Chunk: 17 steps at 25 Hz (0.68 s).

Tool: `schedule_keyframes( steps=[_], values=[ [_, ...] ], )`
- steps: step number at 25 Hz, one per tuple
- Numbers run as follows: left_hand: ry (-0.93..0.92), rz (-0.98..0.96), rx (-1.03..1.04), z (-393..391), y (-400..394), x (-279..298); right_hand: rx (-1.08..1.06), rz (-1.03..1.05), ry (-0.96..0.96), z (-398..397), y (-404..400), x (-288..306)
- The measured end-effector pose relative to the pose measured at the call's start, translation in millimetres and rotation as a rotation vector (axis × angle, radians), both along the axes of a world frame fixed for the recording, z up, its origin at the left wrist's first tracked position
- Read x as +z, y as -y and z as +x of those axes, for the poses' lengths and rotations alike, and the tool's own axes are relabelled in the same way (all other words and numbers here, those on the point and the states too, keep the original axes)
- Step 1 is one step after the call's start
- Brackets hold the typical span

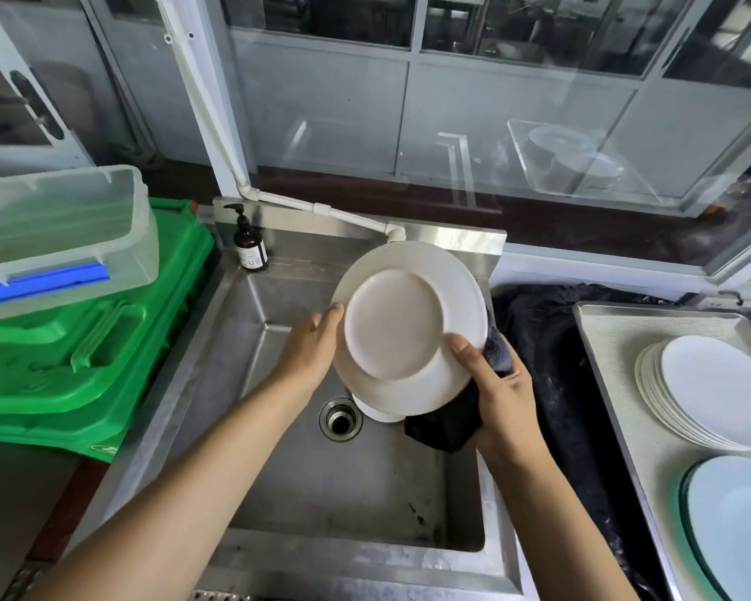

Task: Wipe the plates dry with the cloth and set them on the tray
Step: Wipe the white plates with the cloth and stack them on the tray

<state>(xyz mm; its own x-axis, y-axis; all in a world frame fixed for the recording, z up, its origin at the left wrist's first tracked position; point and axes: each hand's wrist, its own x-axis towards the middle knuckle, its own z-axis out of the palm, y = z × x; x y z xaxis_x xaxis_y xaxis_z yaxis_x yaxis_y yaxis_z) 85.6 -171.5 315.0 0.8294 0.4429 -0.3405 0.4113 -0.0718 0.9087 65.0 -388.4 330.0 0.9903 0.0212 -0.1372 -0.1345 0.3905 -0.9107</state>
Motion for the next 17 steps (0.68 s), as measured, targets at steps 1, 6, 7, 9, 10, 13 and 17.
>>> schedule_keyframes(
  steps=[1,6,7,9,10,13,17],
  values=[
    [-0.033,-0.138,0.033,0,0,0,-0.002,0.023,-0.020,1,0,0],
    [0.040,-0.451,0.184,3,-2,4,-0.032,0.043,-0.174,2,2,-7],
    [0.098,-0.504,0.175,3,-2,6,-0.043,0.040,-0.213,2,3,-10],
    [0.167,-0.619,0.104,0,-1,14,-0.054,0.022,-0.259,3,4,-15],
    [0.168,-0.657,0.064,-1,1,17,-0.057,0.017,-0.266,3,4,-19],
    [0.156,-0.733,0.033,-7,8,24,-0.101,-0.084,-0.281,6,4,-25],
    [0.169,-0.717,0.012,-11,9,31,-0.263,-0.206,-0.363,14,7,-26]
  ],
)
